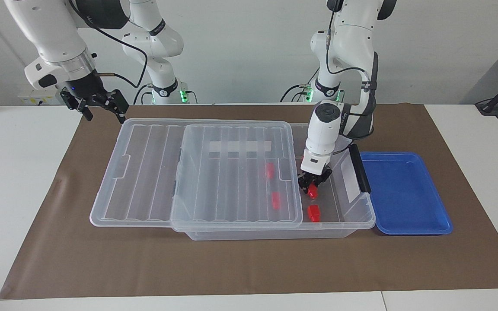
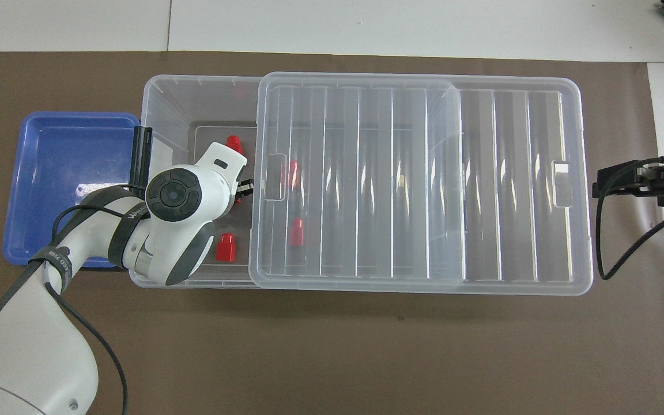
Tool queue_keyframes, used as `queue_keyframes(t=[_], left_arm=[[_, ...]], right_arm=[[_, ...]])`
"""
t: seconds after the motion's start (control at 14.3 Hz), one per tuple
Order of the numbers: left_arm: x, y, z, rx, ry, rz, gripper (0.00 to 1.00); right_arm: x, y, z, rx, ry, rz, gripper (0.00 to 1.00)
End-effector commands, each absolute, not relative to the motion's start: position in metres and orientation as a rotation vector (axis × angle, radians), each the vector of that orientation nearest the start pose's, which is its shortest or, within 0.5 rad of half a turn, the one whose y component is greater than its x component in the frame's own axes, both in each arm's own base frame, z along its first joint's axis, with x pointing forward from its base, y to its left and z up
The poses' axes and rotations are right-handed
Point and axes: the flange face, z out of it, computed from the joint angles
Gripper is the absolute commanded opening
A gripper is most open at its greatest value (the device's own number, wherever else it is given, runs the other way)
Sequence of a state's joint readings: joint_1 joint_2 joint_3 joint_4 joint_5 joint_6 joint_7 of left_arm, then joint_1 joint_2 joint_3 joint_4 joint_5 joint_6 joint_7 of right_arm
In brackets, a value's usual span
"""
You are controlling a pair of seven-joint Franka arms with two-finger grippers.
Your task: Place red block in blue tray from box
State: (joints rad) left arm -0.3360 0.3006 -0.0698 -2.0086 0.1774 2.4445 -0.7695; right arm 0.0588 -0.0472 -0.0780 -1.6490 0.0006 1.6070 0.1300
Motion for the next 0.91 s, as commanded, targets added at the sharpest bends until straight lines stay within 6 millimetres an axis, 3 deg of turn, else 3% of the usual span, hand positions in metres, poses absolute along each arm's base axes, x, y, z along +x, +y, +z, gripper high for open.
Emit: queue_keyframes(t=[0.0,0.84], left_arm=[[0.576,-0.239,0.353,-3.048,-0.395,-0.248,0.0],[0.582,-0.237,0.434,-2.993,-0.369,-0.143,0.0]], right_arm=[[0.532,-0.015,0.619,-3.108,0.266,-0.012,1.0],[0.532,-0.014,0.619,-3.105,0.266,-0.012,1.0]])
